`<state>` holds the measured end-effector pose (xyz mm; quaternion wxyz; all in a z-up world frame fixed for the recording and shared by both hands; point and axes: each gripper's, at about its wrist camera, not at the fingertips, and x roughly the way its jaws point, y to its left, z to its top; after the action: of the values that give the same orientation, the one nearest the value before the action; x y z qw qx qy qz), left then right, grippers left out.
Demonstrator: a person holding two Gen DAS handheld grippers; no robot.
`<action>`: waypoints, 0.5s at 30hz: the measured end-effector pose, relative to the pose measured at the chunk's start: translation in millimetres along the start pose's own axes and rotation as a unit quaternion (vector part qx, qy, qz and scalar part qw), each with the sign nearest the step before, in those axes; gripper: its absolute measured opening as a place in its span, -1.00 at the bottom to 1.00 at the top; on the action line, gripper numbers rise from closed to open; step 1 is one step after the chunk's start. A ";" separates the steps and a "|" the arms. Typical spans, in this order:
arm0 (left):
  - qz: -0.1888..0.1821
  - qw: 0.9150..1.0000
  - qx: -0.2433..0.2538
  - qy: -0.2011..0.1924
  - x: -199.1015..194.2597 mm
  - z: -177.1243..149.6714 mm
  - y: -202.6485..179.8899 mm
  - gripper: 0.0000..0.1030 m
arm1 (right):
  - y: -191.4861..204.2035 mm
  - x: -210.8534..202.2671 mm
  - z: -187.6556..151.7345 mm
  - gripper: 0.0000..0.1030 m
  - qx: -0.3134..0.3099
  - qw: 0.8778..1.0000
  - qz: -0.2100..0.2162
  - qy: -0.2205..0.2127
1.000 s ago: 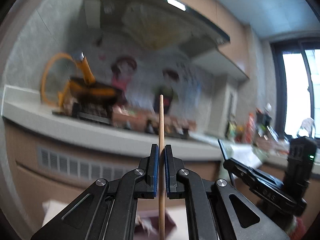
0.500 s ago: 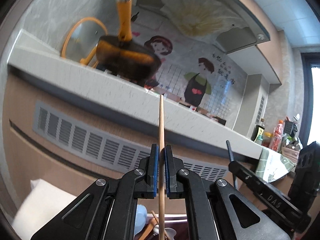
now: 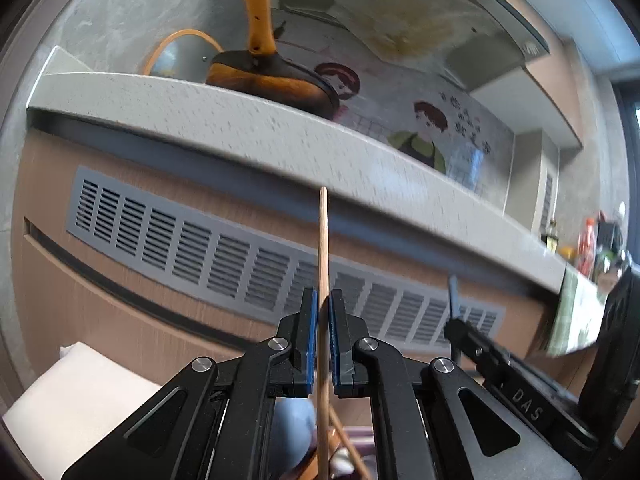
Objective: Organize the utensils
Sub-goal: 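Carry the chopstick and black-handled spoon over the maroon caddy and release them inside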
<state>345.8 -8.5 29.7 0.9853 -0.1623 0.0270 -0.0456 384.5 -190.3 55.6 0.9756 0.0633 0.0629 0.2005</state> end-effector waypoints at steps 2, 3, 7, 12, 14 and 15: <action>-0.008 1.000 0.005 0.012 -3.4 -6.9 2.3 -0.80 | -0.9 -4.3 -10.7 -0.78 -0.007 1.000 -0.001 -0.002; -0.010 1.000 0.007 0.023 -5.5 -10.2 4.2 -0.66 | -1.4 -7.1 -15.6 -0.77 -0.010 1.000 0.000 0.008; -0.009 0.997 0.012 0.080 -25.2 -15.0 8.8 -0.35 | -4.3 -28.5 -30.5 -0.75 -0.017 0.998 -0.010 0.057; 0.023 0.987 0.057 0.146 -73.7 -13.9 3.3 -0.29 | -10.4 -76.3 -41.0 -0.62 0.028 0.991 -0.028 0.129; 0.039 0.980 0.088 0.173 -101.0 -16.6 -2.8 -0.29 | -5.5 -99.1 -46.2 -0.50 0.043 0.986 -0.027 0.161; 0.045 0.977 0.099 0.184 -113.5 -18.4 -5.4 -0.29 | -2.8 -107.5 -49.3 -0.49 0.045 0.984 -0.024 0.172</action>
<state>231.3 -8.2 18.4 0.9758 -0.0511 0.2102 -0.0331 280.3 -230.9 17.1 0.9509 0.0702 0.2405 0.1817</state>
